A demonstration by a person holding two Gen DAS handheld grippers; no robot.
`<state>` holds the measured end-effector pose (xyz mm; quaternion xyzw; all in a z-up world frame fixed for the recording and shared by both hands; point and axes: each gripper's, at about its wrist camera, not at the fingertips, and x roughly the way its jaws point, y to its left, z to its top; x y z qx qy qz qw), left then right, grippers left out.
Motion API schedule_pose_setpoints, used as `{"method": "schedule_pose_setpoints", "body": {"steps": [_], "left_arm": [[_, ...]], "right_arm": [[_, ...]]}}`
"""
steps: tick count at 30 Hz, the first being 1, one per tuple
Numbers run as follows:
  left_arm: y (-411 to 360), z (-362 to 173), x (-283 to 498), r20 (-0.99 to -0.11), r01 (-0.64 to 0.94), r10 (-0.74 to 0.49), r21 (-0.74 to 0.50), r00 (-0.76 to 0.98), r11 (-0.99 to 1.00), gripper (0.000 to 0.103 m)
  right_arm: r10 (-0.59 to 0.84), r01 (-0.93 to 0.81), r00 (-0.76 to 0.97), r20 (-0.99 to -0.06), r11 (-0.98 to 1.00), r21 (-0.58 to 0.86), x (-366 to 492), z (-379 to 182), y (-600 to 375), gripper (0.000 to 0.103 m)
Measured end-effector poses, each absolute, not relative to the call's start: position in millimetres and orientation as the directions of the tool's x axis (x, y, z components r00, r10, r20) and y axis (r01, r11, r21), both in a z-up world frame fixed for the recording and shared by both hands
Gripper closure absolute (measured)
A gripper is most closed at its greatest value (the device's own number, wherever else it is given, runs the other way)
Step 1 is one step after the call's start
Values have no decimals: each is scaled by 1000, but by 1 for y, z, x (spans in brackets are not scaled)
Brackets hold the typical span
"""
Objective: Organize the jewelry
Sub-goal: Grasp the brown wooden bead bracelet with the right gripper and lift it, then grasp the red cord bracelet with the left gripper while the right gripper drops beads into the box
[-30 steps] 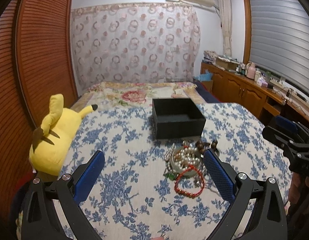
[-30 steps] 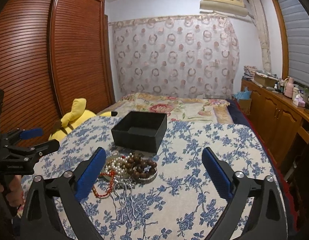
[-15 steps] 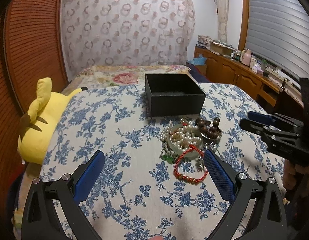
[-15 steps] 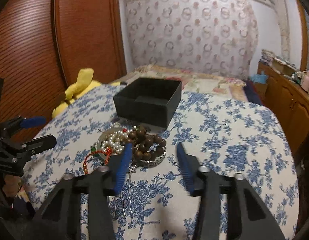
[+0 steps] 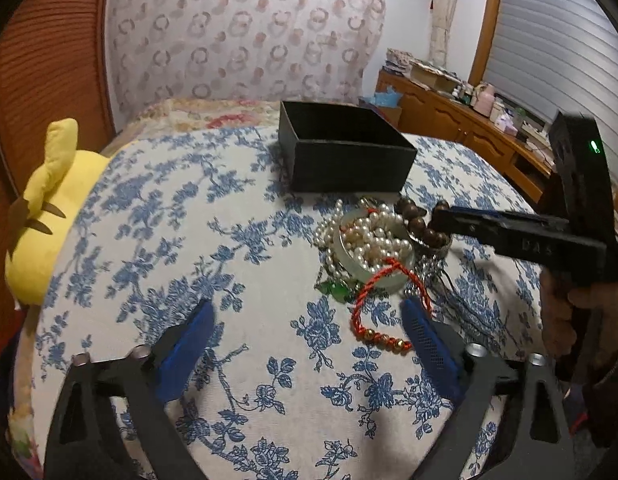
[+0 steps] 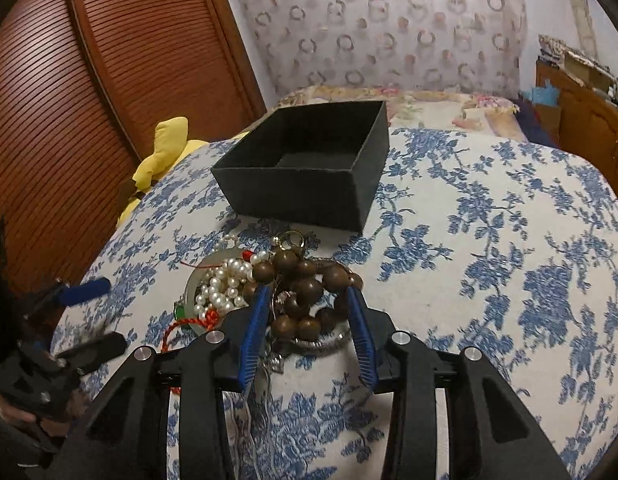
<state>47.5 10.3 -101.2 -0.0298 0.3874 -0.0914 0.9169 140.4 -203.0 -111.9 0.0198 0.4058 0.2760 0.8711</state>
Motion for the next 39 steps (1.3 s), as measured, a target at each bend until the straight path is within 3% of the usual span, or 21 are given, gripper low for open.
{"method": "schedule_pose_setpoints", "body": {"steps": [4, 7, 8, 11, 21, 27, 29, 31, 39], "left_arm": [[6, -102, 47, -706, 173, -218, -137, 674, 975, 32], [3, -103, 48, -707, 196, -253, -162, 661, 967, 36], [2, -104, 48, -708, 202, -263, -171, 655, 964, 36], [0, -108, 51, -713, 214, -284, -189, 641, 958, 37], [-13, -116, 66, -741, 250, -310, -196, 596, 948, 74], [-19, -118, 74, -757, 264, -294, -165, 584, 950, 78], [-21, -119, 76, -759, 264, -283, -150, 587, 953, 83], [-22, -120, 77, -760, 263, -268, -131, 592, 956, 97], [-14, -94, 68, -700, 286, -318, -167, 639, 943, 101]], "right_arm": [[482, -445, 518, -706, 858, 259, 152, -113, -198, 61], [461, -440, 522, -717, 866, 237, 157, -115, -196, 85], [463, -442, 522, -717, 865, 236, 158, -115, -197, 88], [455, -469, 537, -711, 861, 197, 155, -111, -196, 88], [492, -523, 618, -612, 840, 147, 135, -63, -211, 88], [508, -544, 652, -563, 831, 120, 123, -37, -215, 88], [510, -552, 660, -551, 827, 105, 118, -30, -216, 88], [514, -557, 664, -542, 824, 99, 115, -26, -217, 88], [522, -562, 682, -513, 822, 89, 108, -11, -220, 88]]}}
